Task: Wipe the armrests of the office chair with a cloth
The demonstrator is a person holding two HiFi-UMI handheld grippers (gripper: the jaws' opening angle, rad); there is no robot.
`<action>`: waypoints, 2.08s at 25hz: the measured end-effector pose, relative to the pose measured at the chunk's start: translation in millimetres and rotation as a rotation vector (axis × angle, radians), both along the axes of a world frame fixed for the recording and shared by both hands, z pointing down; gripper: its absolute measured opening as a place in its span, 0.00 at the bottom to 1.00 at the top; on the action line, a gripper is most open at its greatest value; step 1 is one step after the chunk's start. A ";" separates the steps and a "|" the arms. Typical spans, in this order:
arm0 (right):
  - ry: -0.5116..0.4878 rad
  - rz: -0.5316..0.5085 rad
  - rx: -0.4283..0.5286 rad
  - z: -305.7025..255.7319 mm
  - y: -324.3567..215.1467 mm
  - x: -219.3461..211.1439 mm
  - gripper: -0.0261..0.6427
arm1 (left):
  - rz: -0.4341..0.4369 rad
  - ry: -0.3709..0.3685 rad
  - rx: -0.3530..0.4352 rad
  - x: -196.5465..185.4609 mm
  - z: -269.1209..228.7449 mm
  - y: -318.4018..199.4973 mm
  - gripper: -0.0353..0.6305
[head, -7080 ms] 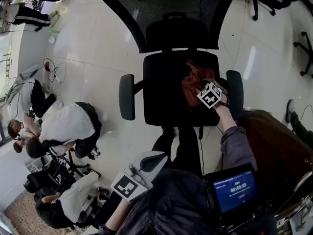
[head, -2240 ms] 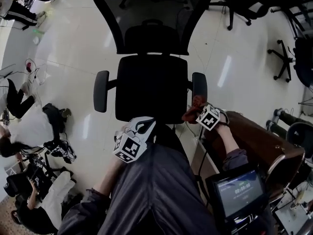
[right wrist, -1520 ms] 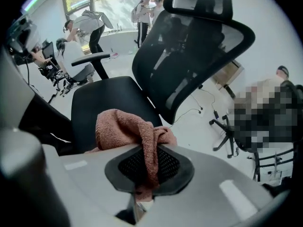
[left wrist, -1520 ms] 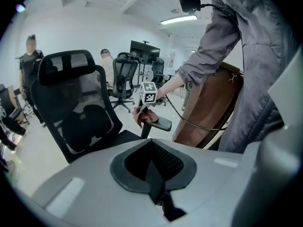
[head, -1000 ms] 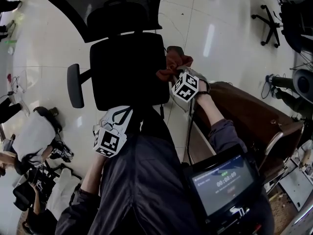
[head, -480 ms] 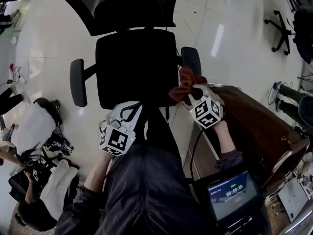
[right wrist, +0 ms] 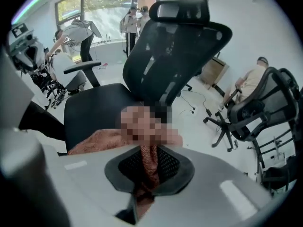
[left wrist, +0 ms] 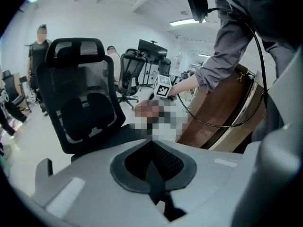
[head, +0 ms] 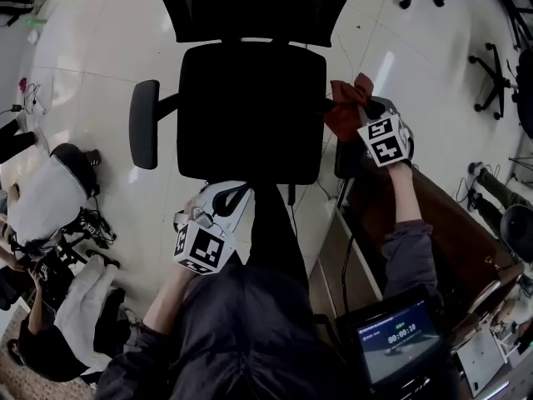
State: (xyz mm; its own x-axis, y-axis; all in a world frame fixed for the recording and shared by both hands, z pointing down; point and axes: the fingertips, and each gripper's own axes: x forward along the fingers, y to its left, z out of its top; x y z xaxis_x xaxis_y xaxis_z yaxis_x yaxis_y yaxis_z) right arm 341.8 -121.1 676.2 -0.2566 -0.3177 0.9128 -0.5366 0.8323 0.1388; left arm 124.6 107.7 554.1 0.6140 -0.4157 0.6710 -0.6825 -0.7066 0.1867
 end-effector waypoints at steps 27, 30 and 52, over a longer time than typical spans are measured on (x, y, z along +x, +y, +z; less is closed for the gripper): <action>-0.227 -0.251 0.053 -97.8 114.4 -383.5 0.07 | -0.112 0.045 0.069 -203.7 -11.3 50.4 0.08; -0.275 -0.342 0.053 -89.8 101.6 -459.6 0.07 | -0.133 0.008 0.064 -232.2 -10.9 45.6 0.08; -0.127 -0.498 -0.079 18.8 100.3 -572.1 0.10 | -0.254 0.026 -0.012 -308.5 -0.5 35.6 0.08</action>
